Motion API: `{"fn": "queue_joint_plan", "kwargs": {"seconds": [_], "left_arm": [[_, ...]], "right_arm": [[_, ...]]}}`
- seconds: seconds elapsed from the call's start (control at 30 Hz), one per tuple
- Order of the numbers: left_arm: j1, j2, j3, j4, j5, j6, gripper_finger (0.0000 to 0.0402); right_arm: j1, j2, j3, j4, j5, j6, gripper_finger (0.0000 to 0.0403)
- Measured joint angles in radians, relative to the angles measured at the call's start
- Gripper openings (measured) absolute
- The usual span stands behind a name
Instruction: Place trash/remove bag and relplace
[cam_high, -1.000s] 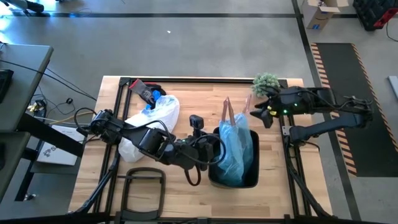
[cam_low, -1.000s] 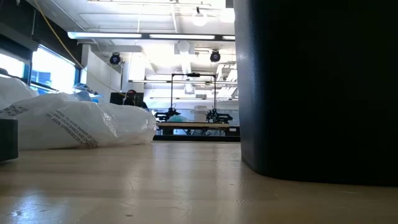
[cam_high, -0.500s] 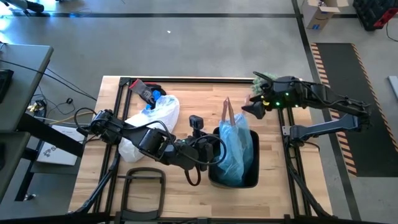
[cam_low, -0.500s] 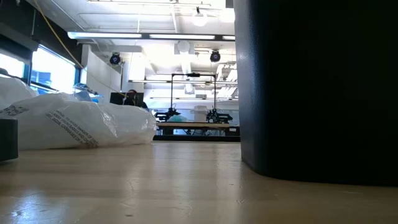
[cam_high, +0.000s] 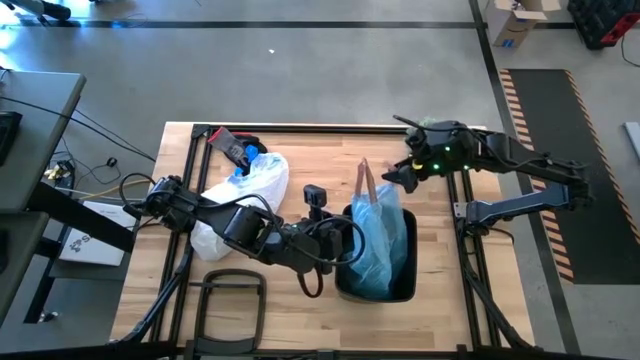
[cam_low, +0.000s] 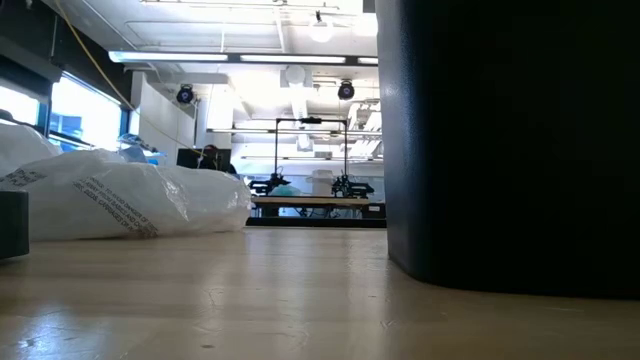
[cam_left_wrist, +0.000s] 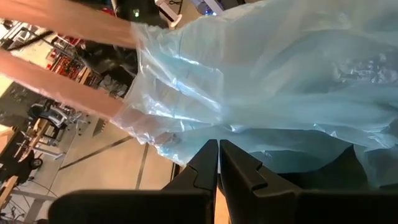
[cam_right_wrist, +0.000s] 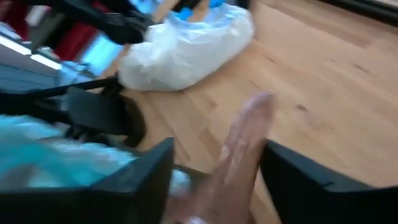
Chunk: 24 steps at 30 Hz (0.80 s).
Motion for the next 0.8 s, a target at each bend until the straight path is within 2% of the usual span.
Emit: {"fn": "queue_joint_plan", "kwargs": {"seconds": [0.17,0.23,0.43,0.53,0.67,0.8], "left_arm": [[-0.006,0.000,0.000,0.007,-0.048,0.009,0.0000],[-0.016,0.000,0.000,0.028,-0.089,0.029,0.0000],[-0.046,0.000,0.000,0.188,-0.229,0.145,0.0000],[-0.046,0.000,0.000,0.287,-0.266,0.201,0.0000],[-0.025,0.000,0.000,0.387,-0.249,0.265,0.0000],[0.006,0.000,0.000,0.430,-0.145,0.272,0.0000]], "right_arm": [[0.058,-0.054,0.000,0.135,-0.032,0.006,0.0041],[0.100,-0.073,0.000,0.225,-0.017,-0.017,0.0012],[0.244,-0.076,0.000,0.493,0.023,-0.104,0.0005],[0.312,-0.048,0.000,0.609,0.037,-0.169,0.0002],[0.385,-0.005,0.000,0.742,0.067,-0.267,0.0001],[0.434,0.037,0.000,0.840,0.109,-0.367,0.0001]]}}
